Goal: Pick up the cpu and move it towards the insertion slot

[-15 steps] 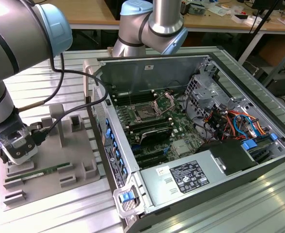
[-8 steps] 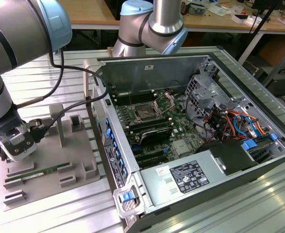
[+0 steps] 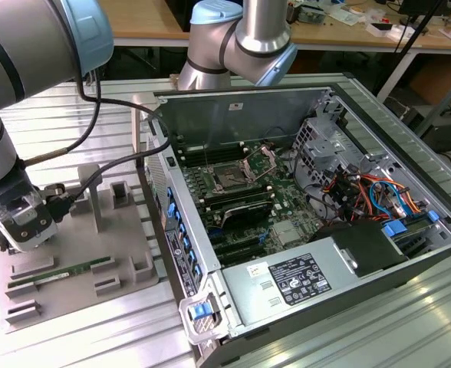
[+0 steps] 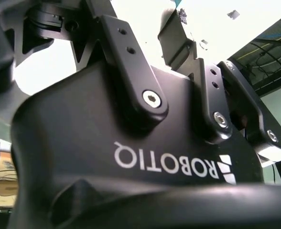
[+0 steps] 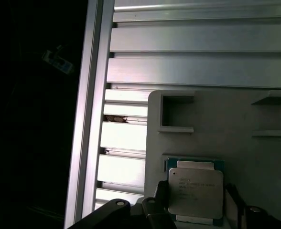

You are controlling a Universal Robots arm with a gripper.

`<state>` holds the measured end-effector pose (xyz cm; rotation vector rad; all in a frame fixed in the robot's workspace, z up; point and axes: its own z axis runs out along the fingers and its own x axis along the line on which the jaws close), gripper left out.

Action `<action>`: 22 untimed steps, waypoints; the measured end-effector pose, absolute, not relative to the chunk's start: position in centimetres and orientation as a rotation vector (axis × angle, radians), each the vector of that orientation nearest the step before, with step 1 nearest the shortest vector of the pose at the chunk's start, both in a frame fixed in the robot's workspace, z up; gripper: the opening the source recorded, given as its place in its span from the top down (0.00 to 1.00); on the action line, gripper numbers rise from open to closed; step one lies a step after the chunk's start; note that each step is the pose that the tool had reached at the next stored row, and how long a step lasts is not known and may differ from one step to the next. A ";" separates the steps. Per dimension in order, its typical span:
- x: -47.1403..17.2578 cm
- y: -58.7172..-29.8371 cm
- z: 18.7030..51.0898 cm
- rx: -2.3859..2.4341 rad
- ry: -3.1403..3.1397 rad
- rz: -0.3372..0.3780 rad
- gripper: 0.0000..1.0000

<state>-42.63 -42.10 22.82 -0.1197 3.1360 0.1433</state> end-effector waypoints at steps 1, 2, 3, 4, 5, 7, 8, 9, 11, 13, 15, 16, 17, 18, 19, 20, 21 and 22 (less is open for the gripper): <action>-42.6 -42.1 22.9 -0.120 3.136 0.143 0.45; -42.6 -42.1 23.0 -0.120 3.136 0.143 0.45; -42.6 -42.1 23.0 -0.120 3.136 0.144 0.45; -42.6 -42.1 23.0 -0.120 3.136 0.139 0.45; -42.6 -42.1 23.1 -0.120 3.138 0.122 0.45; -42.6 -42.1 23.0 -0.120 3.142 0.034 0.45; -42.6 -42.1 23.1 -0.120 3.142 0.029 0.45; -42.6 -42.1 23.2 -0.120 3.142 0.028 0.45; -42.6 -42.1 23.4 -0.120 3.142 0.028 0.45; -42.6 -42.1 23.7 -0.120 3.142 0.028 0.45; -42.6 -42.1 23.9 -0.120 3.142 0.029 0.45; -42.6 -42.1 24.0 -0.120 3.142 0.028 0.45; -42.6 -42.1 24.2 -0.120 3.142 0.028 0.45; -42.6 -42.1 24.5 -0.120 3.142 0.028 0.45; -42.6 -42.1 24.6 -0.120 3.142 0.028 0.45; -42.6 -42.1 24.7 -0.120 3.142 0.028 0.45; -42.6 -42.1 24.9 -0.120 3.142 0.028 0.45; -42.6 -42.1 25.2 -0.120 3.142 0.028 0.45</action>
